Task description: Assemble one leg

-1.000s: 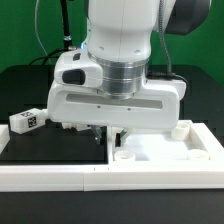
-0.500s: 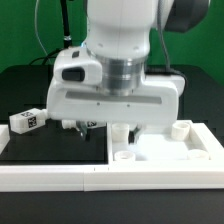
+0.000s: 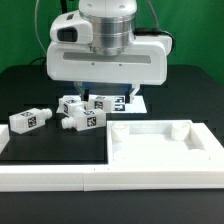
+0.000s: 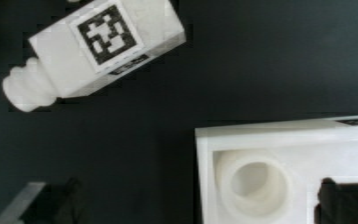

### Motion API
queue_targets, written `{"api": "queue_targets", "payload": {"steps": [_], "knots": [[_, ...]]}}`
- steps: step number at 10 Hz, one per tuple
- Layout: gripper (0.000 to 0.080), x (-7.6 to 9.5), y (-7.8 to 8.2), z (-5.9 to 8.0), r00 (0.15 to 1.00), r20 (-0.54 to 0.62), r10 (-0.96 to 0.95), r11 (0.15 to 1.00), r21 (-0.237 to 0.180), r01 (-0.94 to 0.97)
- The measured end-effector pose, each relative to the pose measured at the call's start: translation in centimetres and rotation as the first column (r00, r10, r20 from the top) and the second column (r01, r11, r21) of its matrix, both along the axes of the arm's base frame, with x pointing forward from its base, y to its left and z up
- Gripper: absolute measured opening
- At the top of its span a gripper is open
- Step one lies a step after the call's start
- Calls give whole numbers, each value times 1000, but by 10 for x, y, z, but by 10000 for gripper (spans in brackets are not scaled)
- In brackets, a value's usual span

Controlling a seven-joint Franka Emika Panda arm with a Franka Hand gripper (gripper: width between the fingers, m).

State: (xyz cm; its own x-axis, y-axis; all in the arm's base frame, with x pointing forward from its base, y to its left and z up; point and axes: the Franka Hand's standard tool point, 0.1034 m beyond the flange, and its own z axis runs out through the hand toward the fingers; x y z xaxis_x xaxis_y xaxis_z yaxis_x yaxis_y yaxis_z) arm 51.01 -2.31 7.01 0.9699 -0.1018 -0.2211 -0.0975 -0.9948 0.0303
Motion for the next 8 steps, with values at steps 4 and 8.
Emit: {"api": "queue_targets", "payload": {"steps": [4, 8], "knots": [[648, -1, -1, -1, 1000, -2, -2, 1000, -1, 2], [648, -32, 0, -19, 986, 68, -153, 988, -15, 154]]}}
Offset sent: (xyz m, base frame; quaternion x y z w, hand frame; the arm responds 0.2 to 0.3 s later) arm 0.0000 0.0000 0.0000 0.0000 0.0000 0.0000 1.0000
